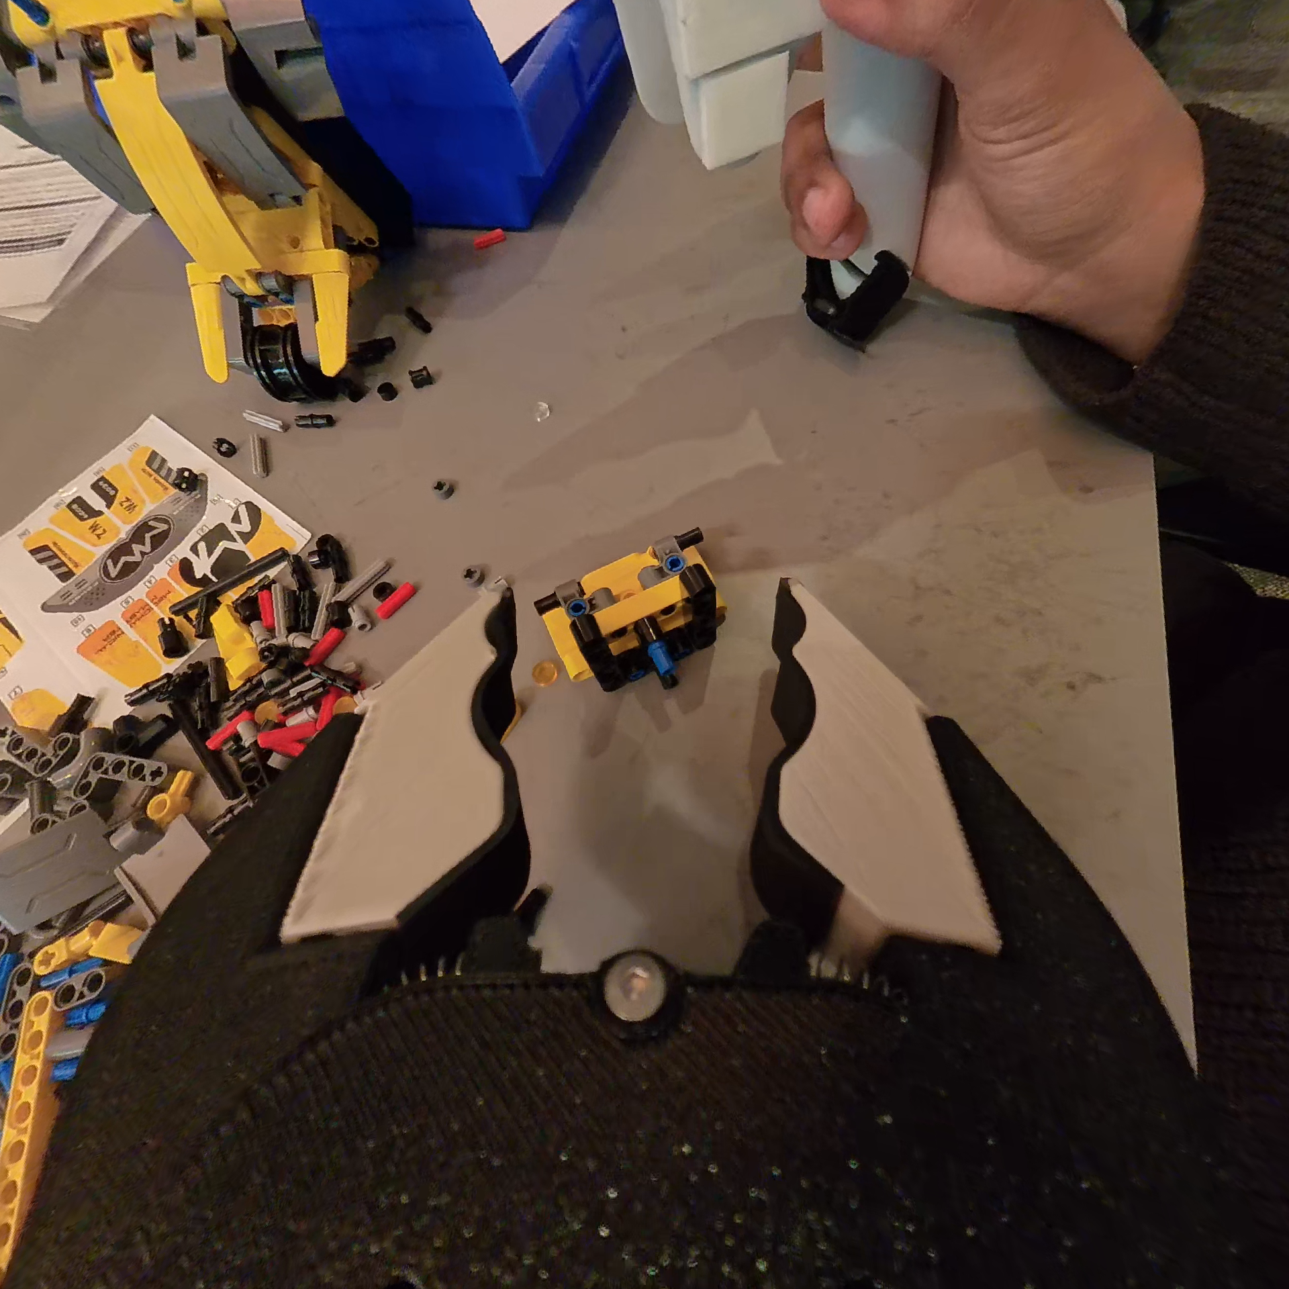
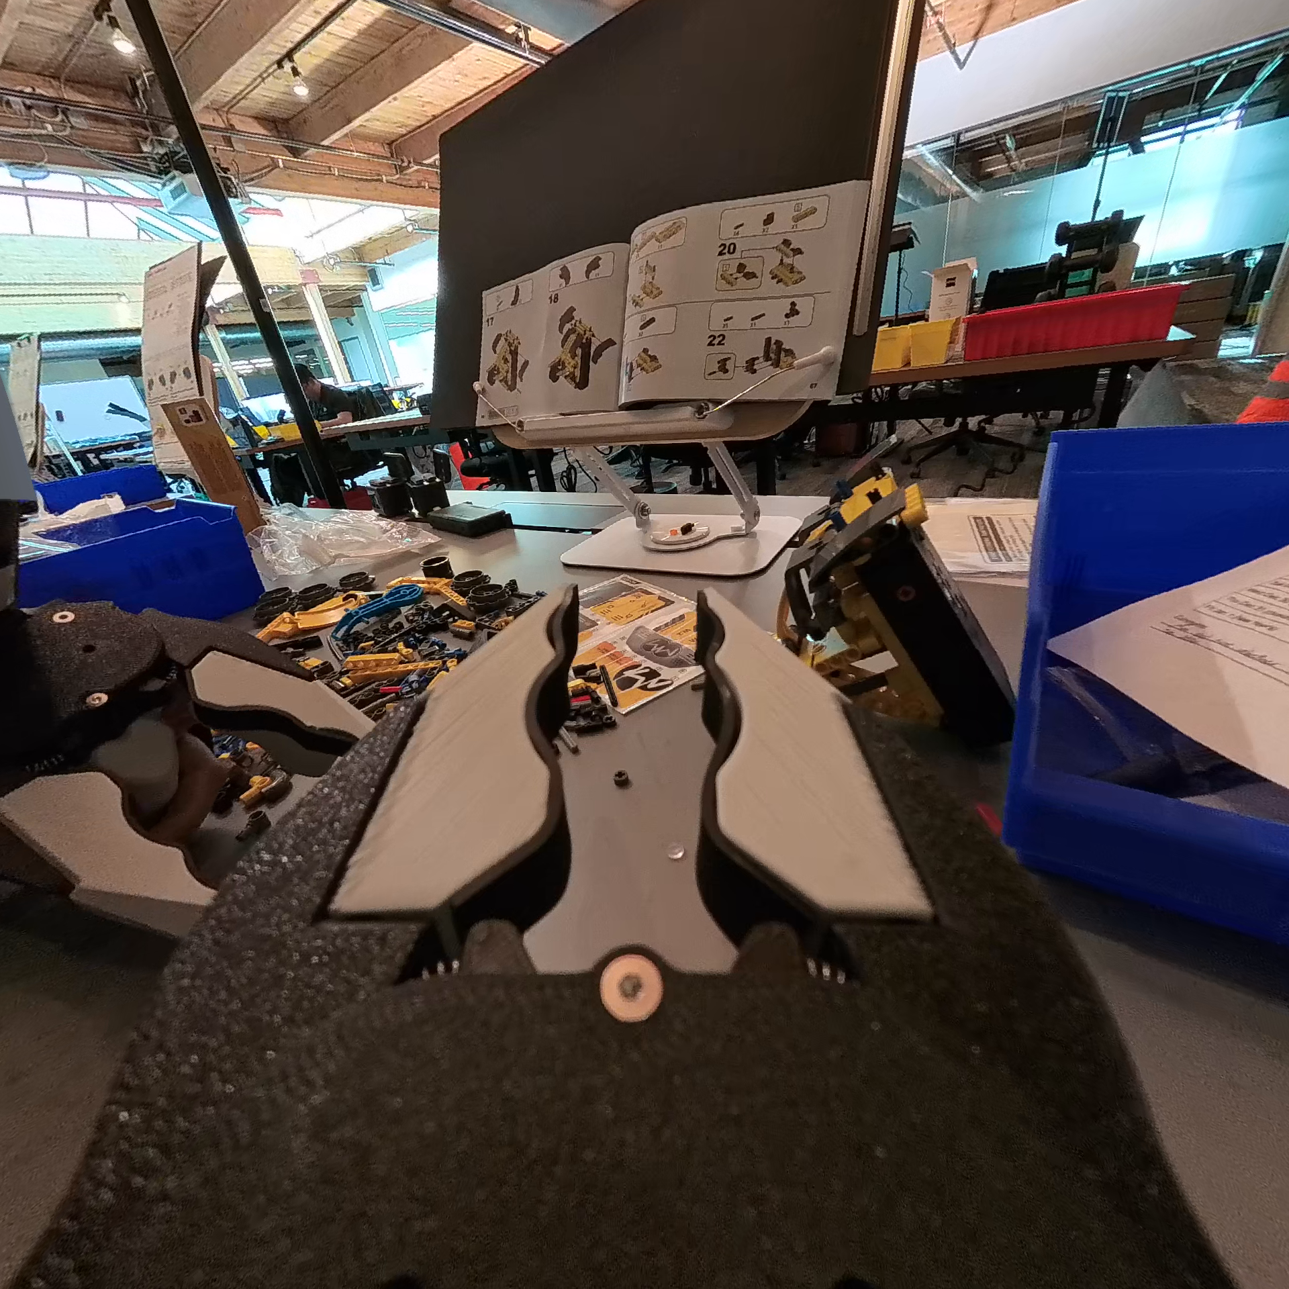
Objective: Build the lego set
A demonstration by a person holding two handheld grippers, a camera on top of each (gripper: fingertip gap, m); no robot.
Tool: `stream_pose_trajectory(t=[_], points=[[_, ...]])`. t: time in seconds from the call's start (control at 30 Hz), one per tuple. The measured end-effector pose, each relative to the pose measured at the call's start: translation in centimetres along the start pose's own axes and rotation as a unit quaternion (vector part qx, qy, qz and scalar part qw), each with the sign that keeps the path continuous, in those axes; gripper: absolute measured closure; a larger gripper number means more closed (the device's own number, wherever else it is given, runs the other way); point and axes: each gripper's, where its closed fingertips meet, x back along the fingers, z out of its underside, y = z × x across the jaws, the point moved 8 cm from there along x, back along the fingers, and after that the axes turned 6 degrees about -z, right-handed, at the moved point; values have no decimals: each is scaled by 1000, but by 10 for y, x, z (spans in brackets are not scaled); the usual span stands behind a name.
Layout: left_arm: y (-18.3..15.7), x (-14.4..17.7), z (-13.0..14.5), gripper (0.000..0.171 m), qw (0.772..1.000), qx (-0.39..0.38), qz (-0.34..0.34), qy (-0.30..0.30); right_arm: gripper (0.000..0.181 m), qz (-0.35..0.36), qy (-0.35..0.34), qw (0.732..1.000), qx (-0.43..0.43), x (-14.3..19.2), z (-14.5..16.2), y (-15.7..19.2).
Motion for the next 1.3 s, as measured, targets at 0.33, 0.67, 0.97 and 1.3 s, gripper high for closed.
stream_pose_trajectory(t=[0.33,0.67,0.97,1.3], points=[[0,-1,0,99,1000,-2,-5,3,148,-2,1,1000,1,0,0,0],[0,-2,1,99,1000,-2,-7,7,145,-19,2,1000,3,-2,1,4],[3,-3,2,96,1000,7,-12,16,145,-22,6,1000,-5,-3,1,4],[6,-2,1,94,1000,24,-9,8,145,-24,7,1000,-9,-3,1,4]])
